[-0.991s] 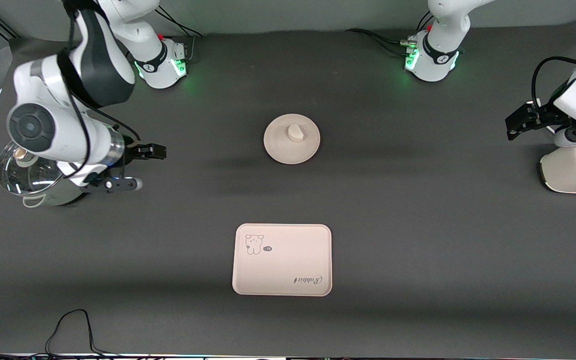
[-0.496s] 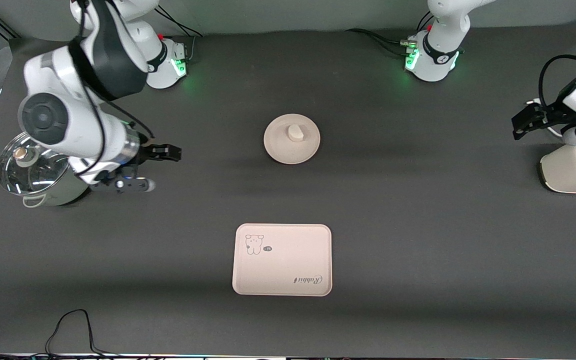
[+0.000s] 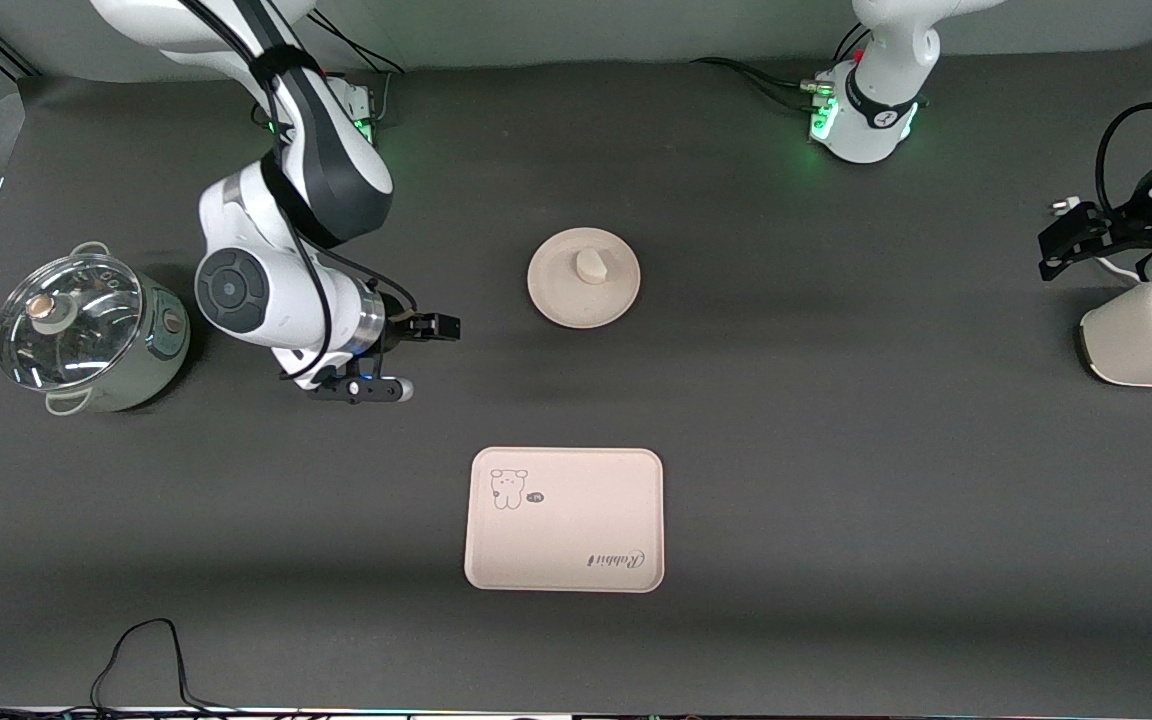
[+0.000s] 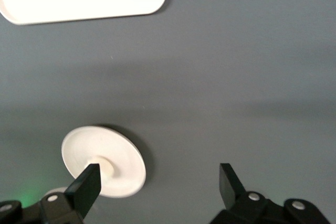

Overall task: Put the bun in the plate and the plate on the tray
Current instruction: 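Reach the right gripper to the plate rim and grasp it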

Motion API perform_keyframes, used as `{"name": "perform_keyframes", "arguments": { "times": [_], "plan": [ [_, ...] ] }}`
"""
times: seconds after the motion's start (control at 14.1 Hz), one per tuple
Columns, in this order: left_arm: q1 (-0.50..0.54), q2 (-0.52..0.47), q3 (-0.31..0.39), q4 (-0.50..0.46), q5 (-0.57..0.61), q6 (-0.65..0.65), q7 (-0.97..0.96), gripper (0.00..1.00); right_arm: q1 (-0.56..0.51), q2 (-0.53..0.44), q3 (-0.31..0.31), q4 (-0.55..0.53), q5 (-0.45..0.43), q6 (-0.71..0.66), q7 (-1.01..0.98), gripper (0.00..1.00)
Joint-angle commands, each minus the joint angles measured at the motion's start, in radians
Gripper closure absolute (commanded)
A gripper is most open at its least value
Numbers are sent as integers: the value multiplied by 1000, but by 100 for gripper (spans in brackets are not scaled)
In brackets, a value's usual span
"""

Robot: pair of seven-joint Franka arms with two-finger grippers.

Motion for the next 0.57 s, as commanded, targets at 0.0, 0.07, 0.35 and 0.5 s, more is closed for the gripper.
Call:
{"name": "perform_keyframes", "arguments": {
  "times": [0.0, 0.07, 0.35, 0.5],
  "plan": [
    [-52, -15, 50, -7, 3, -1, 16, 0, 57, -56, -10, -203, 141, 261, 5, 0],
    [-55, -15, 44, -7, 3, 1, 14, 0, 97, -56, -10, -260, 186, 366, -3, 0],
    [-48, -19, 47, -12, 2, -27, 7, 0, 206, -30, -10, -405, 365, 644, -46, 0],
    [-46, -19, 50, -10, 0, -33, -1, 0, 256, -32, -10, -442, 498, 693, -108, 0]
  ]
}}
